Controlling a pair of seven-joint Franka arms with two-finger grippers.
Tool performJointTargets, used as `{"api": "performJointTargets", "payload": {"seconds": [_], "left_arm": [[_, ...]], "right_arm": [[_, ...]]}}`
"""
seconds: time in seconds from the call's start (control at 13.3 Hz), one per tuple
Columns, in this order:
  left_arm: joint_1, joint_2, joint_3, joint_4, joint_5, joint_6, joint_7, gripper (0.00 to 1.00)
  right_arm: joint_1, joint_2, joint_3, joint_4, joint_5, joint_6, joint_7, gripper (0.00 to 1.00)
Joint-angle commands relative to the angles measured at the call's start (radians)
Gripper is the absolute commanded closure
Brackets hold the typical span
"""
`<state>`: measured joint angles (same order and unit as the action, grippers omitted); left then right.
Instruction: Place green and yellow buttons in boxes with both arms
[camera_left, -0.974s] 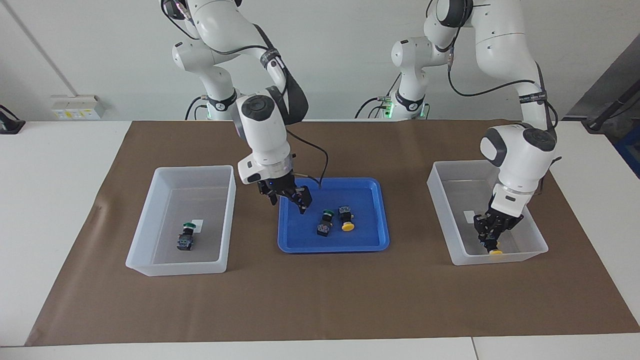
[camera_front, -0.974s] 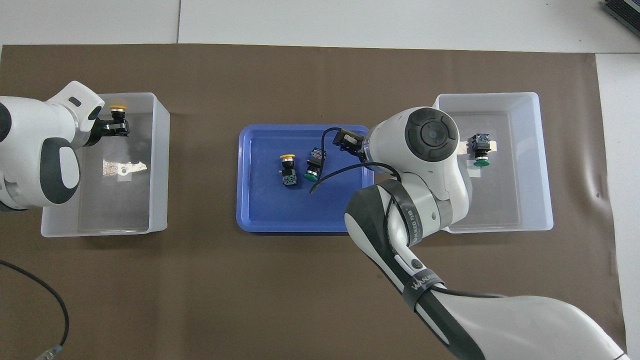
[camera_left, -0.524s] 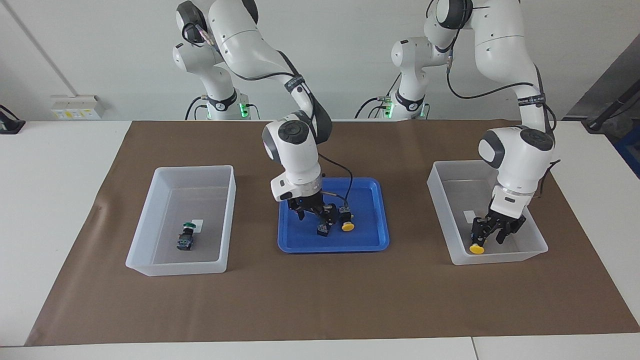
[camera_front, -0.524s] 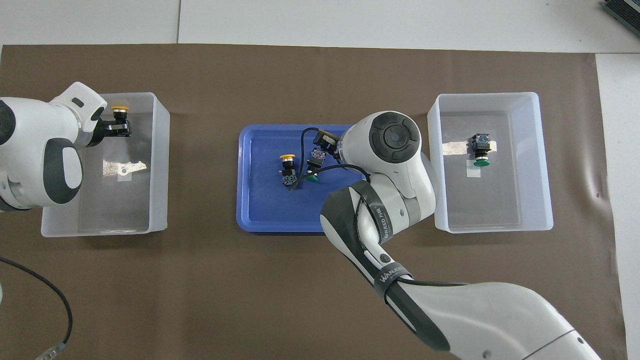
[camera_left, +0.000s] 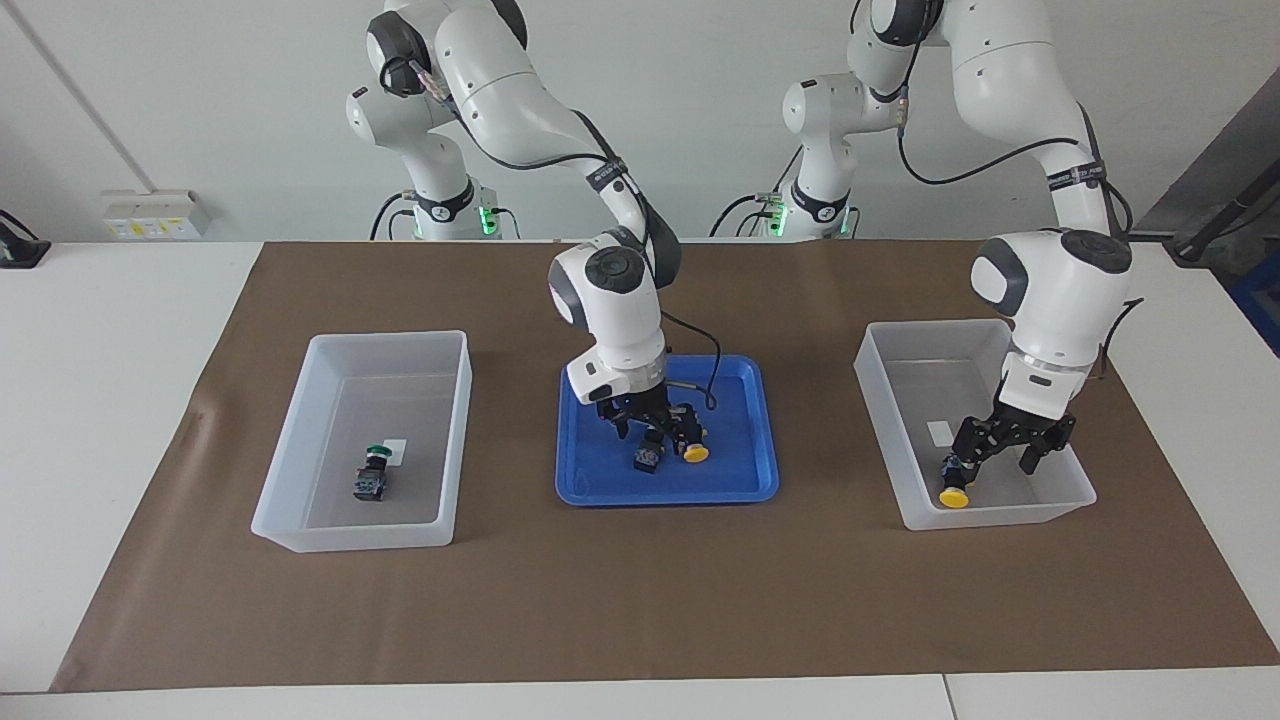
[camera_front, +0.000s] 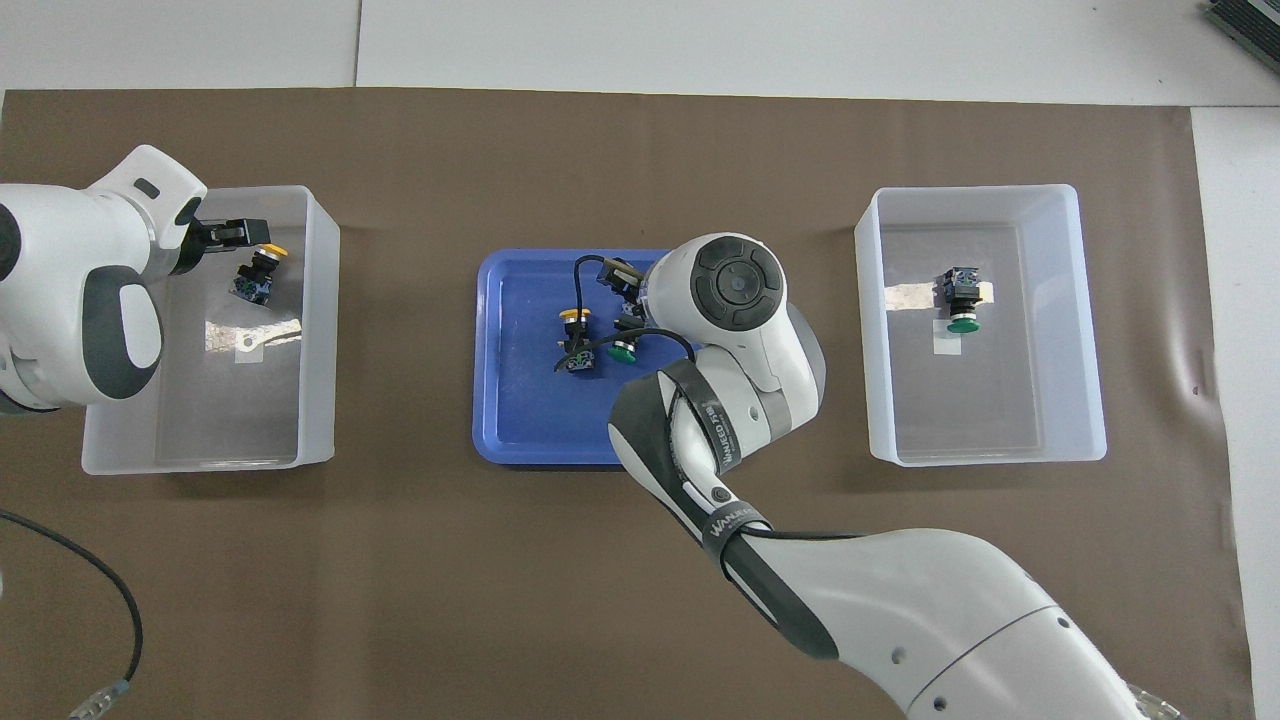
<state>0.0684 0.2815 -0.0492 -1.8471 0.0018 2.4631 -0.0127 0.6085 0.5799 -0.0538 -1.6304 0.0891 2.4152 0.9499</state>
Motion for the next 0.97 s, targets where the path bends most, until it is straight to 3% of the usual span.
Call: {"api": "performJointTargets", "payload": {"seconds": [0.0, 0.07, 0.15, 0.3, 0.6, 0.9], "left_arm": [[-0.012, -0.079, -0.001, -0.008, -0.005, -0.097, 0.014, 0.0], [-0.03, -0.096, -0.003, -0.004, -0.005, -0.134, 0.011, 0.0], [-0.05, -0.114, -0.001, -0.004, -0.005, -0.172, 0.008, 0.0], [-0.077, -0.156, -0.003, -0.004, -0.005, -0.226, 0.005, 0.0], [-0.189, -0.191, -0.003, -0.035, -0.006, -0.245, -0.085, 0.0], [-0.346, -0.189, -0.005, -0.105, -0.006, -0.149, -0.159, 0.0]], "right_arm": [[-0.007, 0.0, 0.002, -0.026, 0.001, 0.034, -0.034, 0.0], [-0.007, -0.002, 0.002, -0.035, 0.001, 0.041, -0.034, 0.08], [-0.007, -0.003, 0.002, -0.036, 0.01, 0.038, -0.03, 0.59], [-0.022, -0.003, 0.002, -0.036, 0.047, 0.025, -0.02, 0.97], [-0.055, -0.018, 0.002, 0.039, 0.069, -0.102, -0.033, 1.0], [-0.199, -0.196, 0.0, 0.043, 0.057, -0.335, -0.199, 1.0]]}}
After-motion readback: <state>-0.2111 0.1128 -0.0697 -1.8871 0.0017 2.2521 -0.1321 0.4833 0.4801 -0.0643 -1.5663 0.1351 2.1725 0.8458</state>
